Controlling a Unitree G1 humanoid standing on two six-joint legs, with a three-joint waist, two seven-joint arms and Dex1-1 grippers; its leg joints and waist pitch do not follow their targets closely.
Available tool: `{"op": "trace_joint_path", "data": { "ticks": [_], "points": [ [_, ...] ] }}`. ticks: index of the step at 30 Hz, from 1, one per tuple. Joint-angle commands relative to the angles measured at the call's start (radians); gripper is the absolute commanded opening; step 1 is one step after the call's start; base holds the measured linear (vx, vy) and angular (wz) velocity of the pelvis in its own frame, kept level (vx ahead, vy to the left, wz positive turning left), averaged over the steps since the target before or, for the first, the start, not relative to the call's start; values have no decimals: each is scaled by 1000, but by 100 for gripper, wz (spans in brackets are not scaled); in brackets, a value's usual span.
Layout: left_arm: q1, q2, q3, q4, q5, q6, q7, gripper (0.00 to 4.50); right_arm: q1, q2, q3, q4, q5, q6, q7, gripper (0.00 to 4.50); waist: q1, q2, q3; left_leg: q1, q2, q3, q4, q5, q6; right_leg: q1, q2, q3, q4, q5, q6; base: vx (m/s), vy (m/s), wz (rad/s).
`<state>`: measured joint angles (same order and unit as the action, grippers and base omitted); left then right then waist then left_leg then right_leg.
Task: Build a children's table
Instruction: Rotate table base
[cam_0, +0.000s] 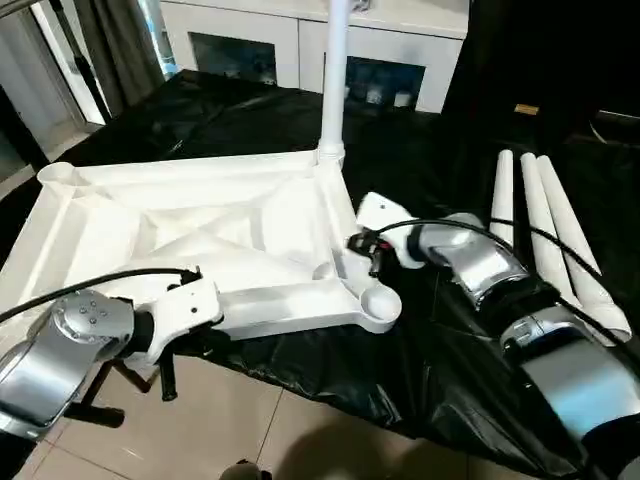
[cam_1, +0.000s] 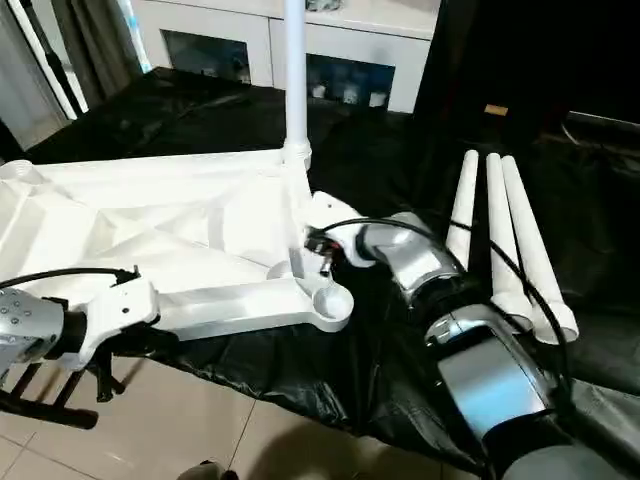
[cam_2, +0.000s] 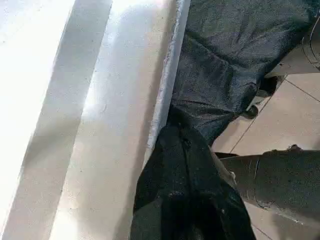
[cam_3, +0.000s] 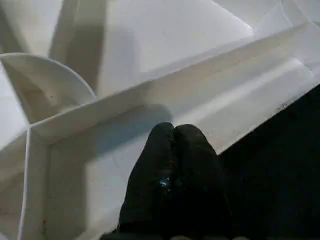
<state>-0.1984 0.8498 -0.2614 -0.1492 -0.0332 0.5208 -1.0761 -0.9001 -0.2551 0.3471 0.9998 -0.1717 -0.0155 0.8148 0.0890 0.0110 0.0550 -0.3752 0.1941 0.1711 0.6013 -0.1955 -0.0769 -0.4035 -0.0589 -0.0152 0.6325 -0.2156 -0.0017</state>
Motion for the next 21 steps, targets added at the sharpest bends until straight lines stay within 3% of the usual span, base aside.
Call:
{"op": "trace_joint_path", "data": {
  "ticks": [1, 6, 7, 10, 21],
  "points": [
    [-32, 10, 23, 35, 30, -21, 27, 0, -1, -19, -4, 13, -17, -12, 8, 7, 1, 22, -68, 16, 20, 0, -62, -124, 0, 45, -53, 25, -48, 55, -270, 0, 0, 0],
    [-55, -1, 2, 76, 51, -47, 47, 0, 14, -30, 9, 36, -36, -40, 9, 7, 1, 16, -64, 15, 23, -2, -67, -174, -15, 45, -56, 26, -54, -24, -263, 0, 0, 0],
    [-63, -7, -1, 87, 58, -53, 56, 0, 17, -35, 14, 42, -43, -48, 7, 7, 2, 26, -65, 17, 22, -3, -66, -182, -19, 43, -58, 27, -54, -38, -263, 0, 0, 0],
    [-77, -14, -4, 110, 67, -70, 66, 0, 27, -42, 16, 45, -48, -54, 3, 7, 2, 20, -64, 17, 22, -3, -67, -196, -21, 43, -55, 27, -55, -43, -264, 0, 0, 0],
    [-119, -66, -22, 158, 79, -113, 90, 0, 42, -74, 21, 72, -76, -73, -9, 7, 12, 24, -65, 17, 22, -5, -66, -213, -26, 42, -55, 26, -56, -51, -261, 0, 0, 0]
  ]
}}
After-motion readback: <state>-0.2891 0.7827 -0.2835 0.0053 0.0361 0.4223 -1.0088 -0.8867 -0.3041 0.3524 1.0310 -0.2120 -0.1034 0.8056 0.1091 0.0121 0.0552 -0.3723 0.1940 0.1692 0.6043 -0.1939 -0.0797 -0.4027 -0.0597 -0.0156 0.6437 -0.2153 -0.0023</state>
